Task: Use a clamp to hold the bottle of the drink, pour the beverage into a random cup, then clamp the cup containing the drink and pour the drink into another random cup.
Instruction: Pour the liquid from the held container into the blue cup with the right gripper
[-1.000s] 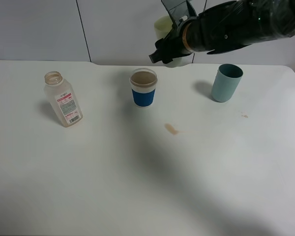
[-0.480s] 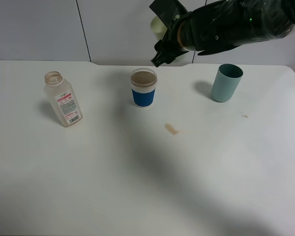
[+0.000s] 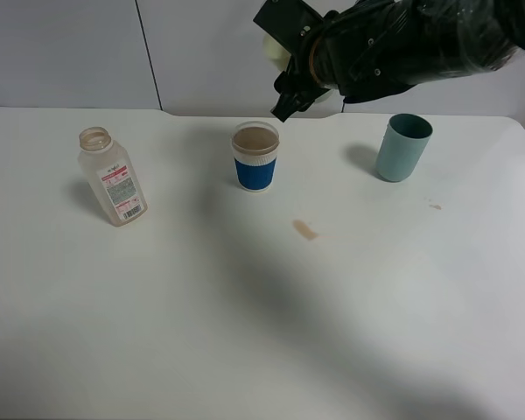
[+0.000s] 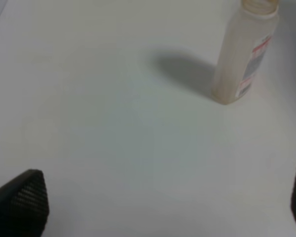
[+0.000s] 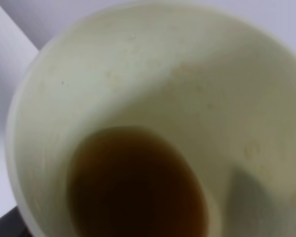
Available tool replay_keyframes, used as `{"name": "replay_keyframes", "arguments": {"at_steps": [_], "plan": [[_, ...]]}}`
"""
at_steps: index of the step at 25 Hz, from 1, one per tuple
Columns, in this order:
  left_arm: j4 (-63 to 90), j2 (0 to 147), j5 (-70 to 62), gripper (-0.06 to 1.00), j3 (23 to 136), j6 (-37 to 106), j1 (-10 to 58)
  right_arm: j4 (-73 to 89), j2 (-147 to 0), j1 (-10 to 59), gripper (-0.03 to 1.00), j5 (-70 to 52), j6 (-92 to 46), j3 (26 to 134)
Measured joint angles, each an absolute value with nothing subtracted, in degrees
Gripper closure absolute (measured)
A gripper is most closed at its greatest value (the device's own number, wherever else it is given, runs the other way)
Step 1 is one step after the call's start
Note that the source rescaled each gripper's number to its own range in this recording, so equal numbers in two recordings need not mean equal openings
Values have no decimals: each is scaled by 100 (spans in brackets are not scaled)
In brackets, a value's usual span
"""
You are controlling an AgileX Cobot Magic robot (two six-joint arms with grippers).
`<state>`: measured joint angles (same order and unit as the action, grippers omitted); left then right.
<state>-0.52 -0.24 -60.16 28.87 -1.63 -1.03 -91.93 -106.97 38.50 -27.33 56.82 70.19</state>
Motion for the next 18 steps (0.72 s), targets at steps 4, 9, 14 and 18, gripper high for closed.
{"name": "replay_keyframes", "arguments": {"at_steps": [4, 9, 14, 18], "plan": [[-52, -24, -6016, -6, 2887, -163, -103, -9342, -10881, 3973, 95, -2914, 5682, 7036], [-52, -24, -6016, -6, 2887, -163, -103, -9410, -10983, 4038, 95, -2896, 5662, 7036], [-52, -24, -6016, -6, 2887, -163, -103, -9484, -10983, 4082, 95, -2902, 5248, 7041], [-52, -24, -6016, -6, 2887, -163, -103, -9503, -10983, 4092, 95, -3002, 4501, 7047]]}}
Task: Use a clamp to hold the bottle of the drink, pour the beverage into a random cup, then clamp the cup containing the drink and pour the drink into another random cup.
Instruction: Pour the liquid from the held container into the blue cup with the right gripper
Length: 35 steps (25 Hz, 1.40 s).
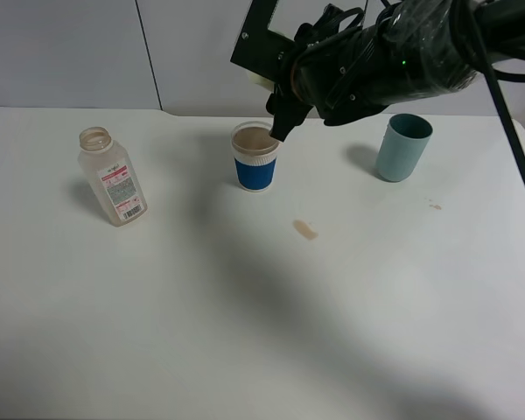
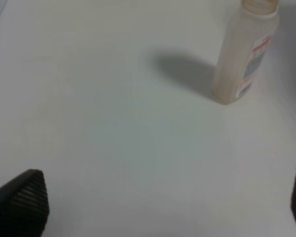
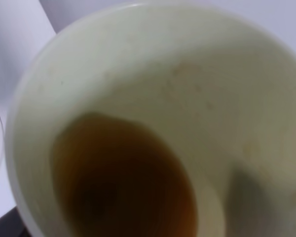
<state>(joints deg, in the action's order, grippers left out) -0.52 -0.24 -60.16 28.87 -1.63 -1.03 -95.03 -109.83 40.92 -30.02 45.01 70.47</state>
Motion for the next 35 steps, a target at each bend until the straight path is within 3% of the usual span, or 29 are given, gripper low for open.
{"name": "replay_keyframes", "arguments": {"at_steps": [35], "plan": [[-45, -24, -6016, -6, 2887, -163, -103, -9725, -10983, 4095, 95, -3379, 2646, 7047]]}}
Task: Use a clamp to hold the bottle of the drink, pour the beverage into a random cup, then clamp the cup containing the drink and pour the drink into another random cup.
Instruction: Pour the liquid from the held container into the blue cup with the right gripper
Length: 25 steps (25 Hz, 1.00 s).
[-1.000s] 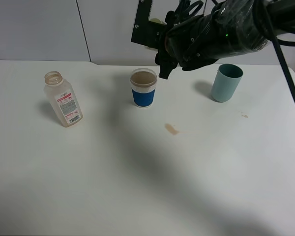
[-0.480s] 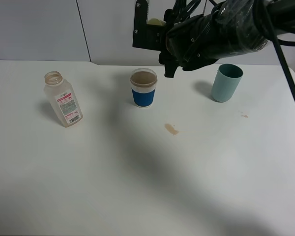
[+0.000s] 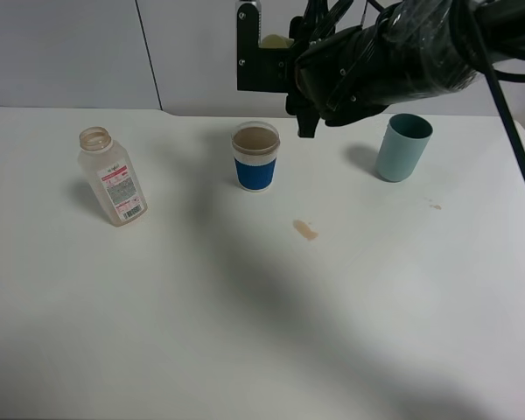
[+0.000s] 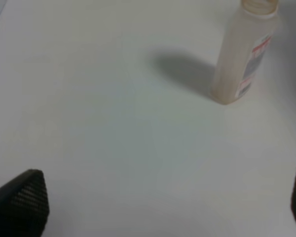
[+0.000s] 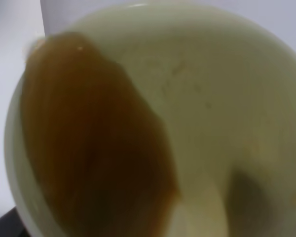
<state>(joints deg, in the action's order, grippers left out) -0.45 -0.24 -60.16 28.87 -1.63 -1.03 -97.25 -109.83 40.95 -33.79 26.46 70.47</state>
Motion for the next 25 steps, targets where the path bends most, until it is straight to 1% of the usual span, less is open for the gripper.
{"name": "replay_keyframes", "arguments": {"at_steps": [10, 25], "plan": [[-45, -24, -6016, -6, 2887, -163, -103, -9769, -10983, 4095, 95, -3632, 2447, 7047], [-45, -24, -6016, -6, 2887, -163, -103, -9878, -10983, 4095, 95, -3637, 2237, 7047]]}}
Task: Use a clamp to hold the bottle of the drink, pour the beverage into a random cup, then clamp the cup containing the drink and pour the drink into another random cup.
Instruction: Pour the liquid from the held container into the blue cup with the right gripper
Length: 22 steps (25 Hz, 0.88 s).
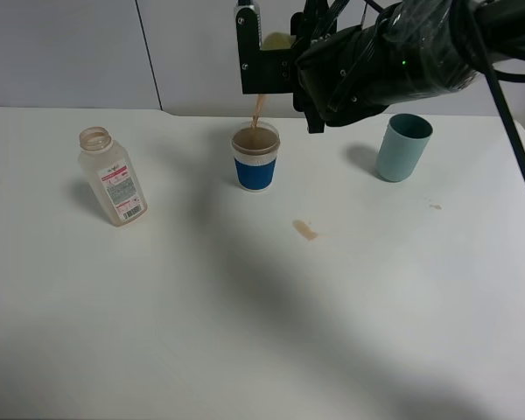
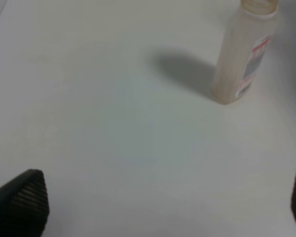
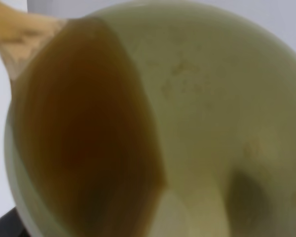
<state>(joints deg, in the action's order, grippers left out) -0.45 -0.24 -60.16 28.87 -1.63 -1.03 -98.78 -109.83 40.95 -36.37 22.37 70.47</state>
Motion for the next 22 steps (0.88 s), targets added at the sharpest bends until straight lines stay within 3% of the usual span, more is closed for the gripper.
{"name": "replay_keyframes", "arguments": {"at_steps": [22], "plan": [[-50, -24, -6016, -6, 2887, -163, -103, -9878, -10983, 4095, 95, -3660, 1761, 7047]]}}
